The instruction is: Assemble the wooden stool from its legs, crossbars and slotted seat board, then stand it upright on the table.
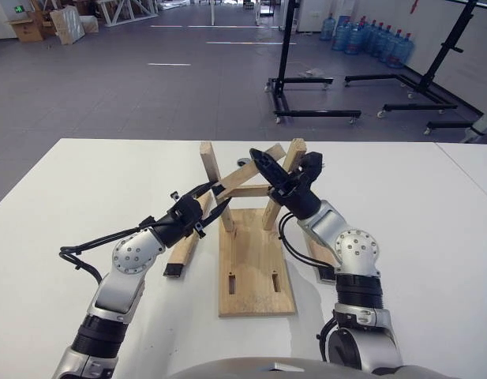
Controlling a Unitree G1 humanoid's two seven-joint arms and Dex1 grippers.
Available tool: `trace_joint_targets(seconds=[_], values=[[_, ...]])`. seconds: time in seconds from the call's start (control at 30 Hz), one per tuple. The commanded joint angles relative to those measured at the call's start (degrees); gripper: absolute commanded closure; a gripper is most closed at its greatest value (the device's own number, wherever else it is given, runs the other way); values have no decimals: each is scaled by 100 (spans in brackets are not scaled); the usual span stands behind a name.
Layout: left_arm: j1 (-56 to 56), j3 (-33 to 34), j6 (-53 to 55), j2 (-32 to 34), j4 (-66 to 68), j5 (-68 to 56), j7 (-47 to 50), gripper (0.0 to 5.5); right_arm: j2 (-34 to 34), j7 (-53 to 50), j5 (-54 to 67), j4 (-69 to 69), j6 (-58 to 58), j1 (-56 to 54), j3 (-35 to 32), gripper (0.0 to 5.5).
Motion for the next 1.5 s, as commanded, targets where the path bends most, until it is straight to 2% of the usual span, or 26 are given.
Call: trace_joint_targets(seconds=[0.03, 0.13, 0.27, 0.33, 0.4, 0.53, 0.67, 0.8, 1.17, 1.5], values=[[236, 11, 44, -27, -67, 242, 238, 273, -513, -630, 1058, -748, 404, 409, -537, 511], [435, 119, -90, -214, -110, 553, 772, 272, -1237, -1072, 2006, -993, 1024, 1145, -766, 511], [803, 330, -246, -698, -447, 934, 1743, 272, -2034, -1552, 2028, -928, 1350, 2224, -1012, 511], [1148, 346, -160, -918, -722, 1005, 2055, 272, -2243, -1781, 1692, -974, 1191, 2327, -1035, 511], [1399, 372, -110, -1018, -838, 1039, 2218, 272, -2299, -2163, 539, -1146, 558, 2248, -873, 511], [1486, 423, -4, -1062, -1031, 1141, 2344, 272, -2248, -2865, -1242, -1838, -313, 2134, -388, 511], [1500, 441, 77, -1012, -1110, 1191, 2353, 272, -2223, -2977, -2426, -2547, -773, 2303, 295, 511], [1439, 401, 120, -931, -1071, 1148, 2233, 272, -2005, -3110, -3163, -2403, -1051, 2481, 578, 511], [1199, 367, 123, -858, -884, 1109, 2050, 272, -1264, -3399, -3692, -2111, -1157, 2327, 505, 511], [1172, 243, 68, -883, -770, 1175, 2086, 272, -1180, -3349, -4093, -1775, -1298, 1964, 436, 511]])
